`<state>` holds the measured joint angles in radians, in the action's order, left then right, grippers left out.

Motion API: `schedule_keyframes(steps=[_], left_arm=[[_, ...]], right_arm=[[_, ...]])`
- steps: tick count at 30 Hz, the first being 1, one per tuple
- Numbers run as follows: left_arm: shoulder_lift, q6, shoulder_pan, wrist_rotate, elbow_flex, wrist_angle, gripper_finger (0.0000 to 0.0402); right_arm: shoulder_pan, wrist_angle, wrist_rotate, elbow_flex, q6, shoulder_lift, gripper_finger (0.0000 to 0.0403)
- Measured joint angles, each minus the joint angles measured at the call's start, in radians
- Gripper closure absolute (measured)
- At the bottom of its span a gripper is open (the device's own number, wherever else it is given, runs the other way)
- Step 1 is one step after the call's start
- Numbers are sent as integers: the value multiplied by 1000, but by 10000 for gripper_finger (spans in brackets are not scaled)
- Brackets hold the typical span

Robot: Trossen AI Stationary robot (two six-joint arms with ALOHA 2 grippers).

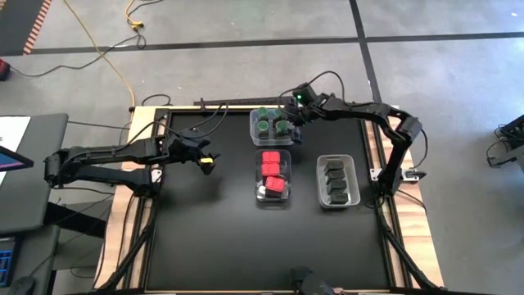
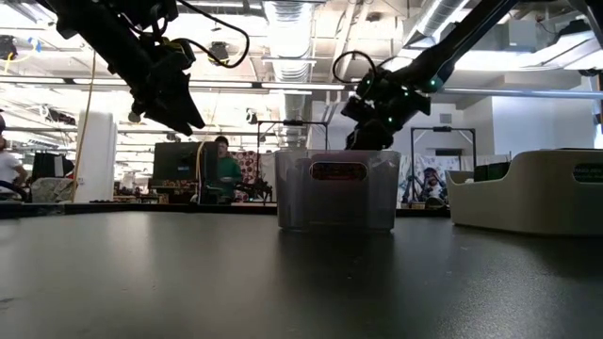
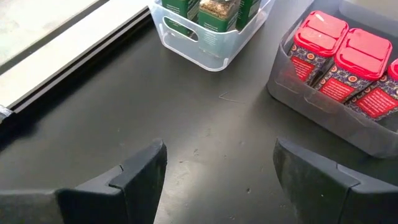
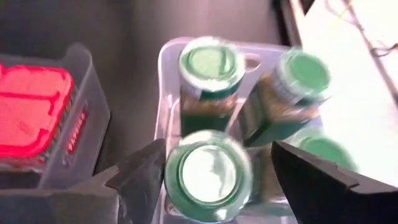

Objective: Sort spices by type
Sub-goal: Put the green seasoning bottle into the transparent bin, then return to Home Position

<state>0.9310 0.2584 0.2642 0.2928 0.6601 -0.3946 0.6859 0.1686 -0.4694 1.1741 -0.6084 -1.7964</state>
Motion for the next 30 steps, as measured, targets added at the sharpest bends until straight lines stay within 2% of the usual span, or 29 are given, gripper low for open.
schedule_keyframes(steps=[12, 14, 18, 20, 25, 27, 30], left_arm=[[-1, -30, 0, 0, 0, 7, 120], [-9, -27, 0, 0, 0, 34, 120], [-17, -93, 0, 1, 0, 112, 120], [-22, -162, -5, 0, 0, 153, 120], [-68, -209, -51, 1, 0, 138, 120], [-89, -203, -87, 5, 0, 111, 120], [-122, -177, -159, 70, -7, 63, 120]], right_arm=[[28, 61, 13, 26, 79, 211, 81], [31, 49, 24, 26, 145, 251, 81], [35, 36, 28, 26, 400, 304, 81], [26, 67, 30, 26, 413, 321, 81], [-40, 189, 38, 26, 425, 347, 81], [-87, 221, 83, 25, 432, 348, 81], [-171, 226, 179, 25, 473, 352, 81]])
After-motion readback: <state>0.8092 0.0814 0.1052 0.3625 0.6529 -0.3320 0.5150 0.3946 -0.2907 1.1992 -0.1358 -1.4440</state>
